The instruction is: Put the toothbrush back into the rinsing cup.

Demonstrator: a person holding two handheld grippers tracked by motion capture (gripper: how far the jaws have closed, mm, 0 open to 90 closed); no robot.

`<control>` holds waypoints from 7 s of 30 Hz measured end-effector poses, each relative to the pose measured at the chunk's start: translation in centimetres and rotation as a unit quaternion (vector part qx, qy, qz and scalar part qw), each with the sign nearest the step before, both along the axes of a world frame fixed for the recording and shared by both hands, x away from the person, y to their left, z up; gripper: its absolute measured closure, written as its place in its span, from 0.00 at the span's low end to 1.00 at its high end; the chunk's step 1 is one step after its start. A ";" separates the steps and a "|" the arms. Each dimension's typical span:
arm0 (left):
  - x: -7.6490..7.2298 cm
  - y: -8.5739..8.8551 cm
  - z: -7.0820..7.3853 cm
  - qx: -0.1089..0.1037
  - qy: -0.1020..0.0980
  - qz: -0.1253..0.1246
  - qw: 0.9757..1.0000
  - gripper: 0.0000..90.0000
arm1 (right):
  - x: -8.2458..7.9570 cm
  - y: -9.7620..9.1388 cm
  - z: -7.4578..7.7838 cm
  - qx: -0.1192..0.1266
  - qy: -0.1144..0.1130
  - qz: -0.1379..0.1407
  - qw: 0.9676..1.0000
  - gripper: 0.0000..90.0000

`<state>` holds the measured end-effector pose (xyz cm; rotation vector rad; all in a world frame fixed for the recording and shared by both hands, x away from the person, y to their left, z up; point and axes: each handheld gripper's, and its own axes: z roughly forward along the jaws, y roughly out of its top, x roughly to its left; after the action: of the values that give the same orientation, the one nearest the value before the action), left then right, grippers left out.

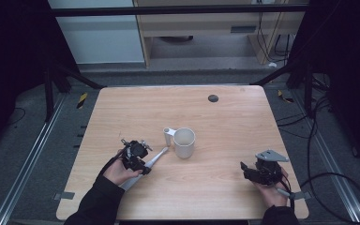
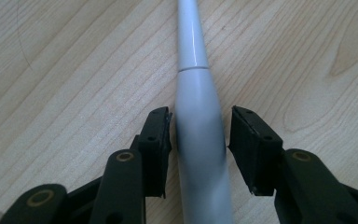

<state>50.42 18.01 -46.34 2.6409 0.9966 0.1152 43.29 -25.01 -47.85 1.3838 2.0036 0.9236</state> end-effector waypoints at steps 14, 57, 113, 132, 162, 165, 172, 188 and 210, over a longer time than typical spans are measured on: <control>0.3 -0.2 -0.2 0.003 0.012 0.001 1.000 0.71 | 0.0 0.0 0.0 0.000 0.004 0.000 1.000 0.33; -0.9 1.8 4.0 -0.036 -0.041 0.012 0.998 0.74 | 0.0 -0.1 -0.1 -0.004 0.006 -0.001 1.000 0.33; -0.1 0.3 11.9 -0.282 -0.331 0.126 0.892 0.74 | -0.1 0.1 -0.2 -0.010 -0.005 0.001 1.000 0.32; 1.6 -2.6 12.4 -0.331 -0.346 0.120 0.870 0.74 | 0.0 0.1 -0.3 -0.010 -0.005 0.003 1.000 0.32; 2.8 -7.5 12.3 -0.364 -0.338 0.090 0.863 0.74 | 0.0 0.0 -0.4 -0.003 -0.002 0.003 1.000 0.33; 2.9 -8.0 12.2 -0.363 -0.337 0.085 0.864 0.74 | 0.0 0.0 -0.4 -0.003 -0.002 0.004 1.000 0.33; 3.2 -8.8 11.7 -0.364 -0.330 0.080 0.867 0.74 | 0.0 0.0 -0.4 -0.003 -0.002 0.005 1.000 0.33; 3.6 -9.8 10.0 -0.355 -0.319 0.074 0.876 0.74 | 0.0 0.0 -0.4 -0.004 0.000 0.006 1.000 0.33; 3.7 -10.0 6.9 -0.334 -0.295 0.076 0.892 0.74 | 0.1 0.0 -0.6 -0.007 0.001 0.008 1.000 0.33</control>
<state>54.09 8.03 -39.44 1.7344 0.8244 0.4832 43.39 -24.99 -48.41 1.3628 2.0230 0.9128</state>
